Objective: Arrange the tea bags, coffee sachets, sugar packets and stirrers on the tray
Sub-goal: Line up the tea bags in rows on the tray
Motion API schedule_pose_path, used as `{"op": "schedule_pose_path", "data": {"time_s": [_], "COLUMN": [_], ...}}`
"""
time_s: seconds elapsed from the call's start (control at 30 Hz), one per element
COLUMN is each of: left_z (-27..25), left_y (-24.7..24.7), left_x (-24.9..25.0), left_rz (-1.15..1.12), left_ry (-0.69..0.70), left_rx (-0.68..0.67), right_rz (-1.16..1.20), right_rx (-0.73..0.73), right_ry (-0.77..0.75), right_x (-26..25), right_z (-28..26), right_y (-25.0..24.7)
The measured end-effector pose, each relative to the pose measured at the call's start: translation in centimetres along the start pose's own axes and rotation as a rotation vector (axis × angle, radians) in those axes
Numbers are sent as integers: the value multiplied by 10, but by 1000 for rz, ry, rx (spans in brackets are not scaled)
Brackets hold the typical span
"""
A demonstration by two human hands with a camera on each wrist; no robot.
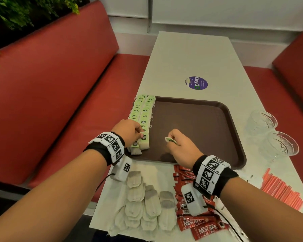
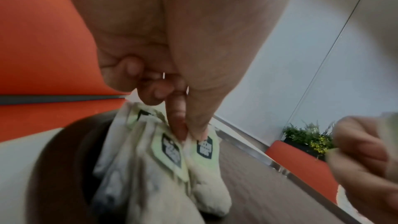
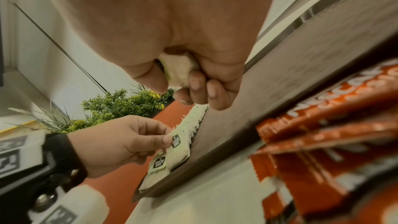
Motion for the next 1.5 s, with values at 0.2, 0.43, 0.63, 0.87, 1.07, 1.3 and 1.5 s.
{"op": "schedule_pose_path", "data": {"time_s": [0.2, 0.43, 0.63, 0.87, 1.07, 1.3, 1.5], "left_z": [8, -2, -22, -50, -27, -13, -21], "left_y": [-2, 20, -5, -22, -21, 9, 1], "left_x": [2, 20, 36, 49, 11, -9, -2], "left_rz": [48, 251, -35, -219, -275, -124, -66], "left_ry": [-51, 29, 220, 368, 185, 28, 45], "left_rx": [73, -67, -101, -38, 15, -35, 106], "right_rz": [-29, -22, -121, -21, -46, 3, 4], "right_rx": [-15, -6, 35, 47, -96, -170, -159], "right_ry": [-5, -11, -84, -96, 47, 104, 130], "right_x": [3, 5, -5, -11, 4, -3, -2], "right_z": [-3, -5, -1, 14, 26, 33, 33], "right_y": [-1, -2, -6, 6, 25, 45, 49]}}
Point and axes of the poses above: each hand's wrist, its own z-axis towards the middle knuckle, its own y-axis out of the palm, x = y × z, the point moved 6 cm from there along z, towards the middle knuckle, and after that the axes turned 11 degrees about -y, right-handed, at the moved point
